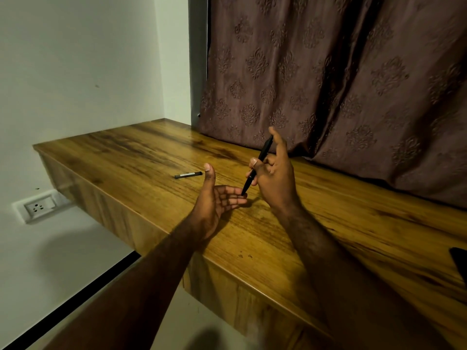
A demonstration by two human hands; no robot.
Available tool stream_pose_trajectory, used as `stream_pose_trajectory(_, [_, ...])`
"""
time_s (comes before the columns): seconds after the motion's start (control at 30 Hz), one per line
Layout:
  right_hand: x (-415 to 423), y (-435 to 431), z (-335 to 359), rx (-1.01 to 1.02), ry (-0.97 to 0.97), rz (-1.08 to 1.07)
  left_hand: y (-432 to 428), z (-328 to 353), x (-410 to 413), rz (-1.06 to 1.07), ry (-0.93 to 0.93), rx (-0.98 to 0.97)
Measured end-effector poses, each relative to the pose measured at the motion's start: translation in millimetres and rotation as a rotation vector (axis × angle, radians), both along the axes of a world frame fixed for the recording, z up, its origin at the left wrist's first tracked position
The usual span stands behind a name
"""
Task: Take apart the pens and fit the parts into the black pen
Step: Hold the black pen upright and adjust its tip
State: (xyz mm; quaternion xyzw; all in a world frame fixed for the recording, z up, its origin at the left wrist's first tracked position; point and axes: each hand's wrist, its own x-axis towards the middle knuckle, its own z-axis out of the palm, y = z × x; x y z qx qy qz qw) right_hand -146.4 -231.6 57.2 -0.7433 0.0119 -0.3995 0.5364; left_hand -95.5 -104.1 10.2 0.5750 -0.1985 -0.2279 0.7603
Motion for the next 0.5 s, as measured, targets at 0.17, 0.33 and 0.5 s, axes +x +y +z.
stream_pose_trajectory(0.17, [2.7, -1.9, -1.9, -0.020, 0.015, -0.038, 0.2, -1.1, 1.2, 0.001, -0.001, -0.001])
stream_pose_trajectory(0.33, [3.0, -2.5, -2.6, -0.001, 0.008, -0.029, 0.3, -0.3, 0.1, -0.001, -0.001, 0.003])
stream_pose_trajectory(0.5, [1.5, -3.6, -1.8, 0.018, 0.005, -0.032, -0.3, -0.7, 1.2, 0.006, 0.014, 0.003])
